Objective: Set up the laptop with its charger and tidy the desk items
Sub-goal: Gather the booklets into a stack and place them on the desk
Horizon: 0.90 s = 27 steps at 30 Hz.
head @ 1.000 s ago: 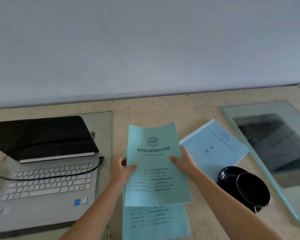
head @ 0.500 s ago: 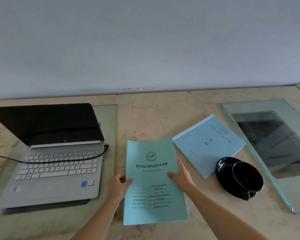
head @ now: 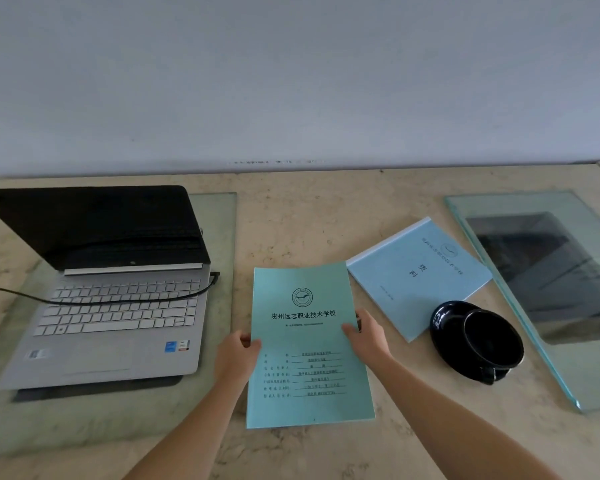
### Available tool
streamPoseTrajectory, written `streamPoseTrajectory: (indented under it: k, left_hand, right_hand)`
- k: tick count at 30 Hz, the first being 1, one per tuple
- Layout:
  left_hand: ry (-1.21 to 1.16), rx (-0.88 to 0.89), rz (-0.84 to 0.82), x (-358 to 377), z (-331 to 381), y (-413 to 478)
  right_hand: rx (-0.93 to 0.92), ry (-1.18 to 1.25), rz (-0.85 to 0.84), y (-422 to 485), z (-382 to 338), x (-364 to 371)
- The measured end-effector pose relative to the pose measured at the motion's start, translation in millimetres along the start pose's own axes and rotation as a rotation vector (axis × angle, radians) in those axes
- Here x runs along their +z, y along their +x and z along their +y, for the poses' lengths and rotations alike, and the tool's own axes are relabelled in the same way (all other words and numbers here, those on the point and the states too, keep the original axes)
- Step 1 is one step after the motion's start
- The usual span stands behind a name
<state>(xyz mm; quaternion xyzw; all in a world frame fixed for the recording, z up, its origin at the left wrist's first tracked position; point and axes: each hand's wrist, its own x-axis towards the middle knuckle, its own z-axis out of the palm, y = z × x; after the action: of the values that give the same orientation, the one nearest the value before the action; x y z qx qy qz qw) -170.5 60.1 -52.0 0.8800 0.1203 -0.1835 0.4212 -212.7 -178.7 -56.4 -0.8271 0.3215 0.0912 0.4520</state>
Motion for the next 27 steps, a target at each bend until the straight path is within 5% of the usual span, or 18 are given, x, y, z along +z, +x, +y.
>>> streamPoseTrajectory:
  k: [7, 22, 27]
  left_hand:
    - [0.002, 0.032, 0.055, 2, 2, -7]
    - [0.09, 0.084, 0.022, 3, 4, -5]
    - [0.164, 0.175, 0.05, -14, 7, 21]
  right_hand:
    - [-0.032, 0.003, 0.146, -4, 5, -4]
    - [-0.023, 0.007, 0.124, -5, 5, -12]
    - [0.061, 0.231, 0.386, -10, 22, -42]
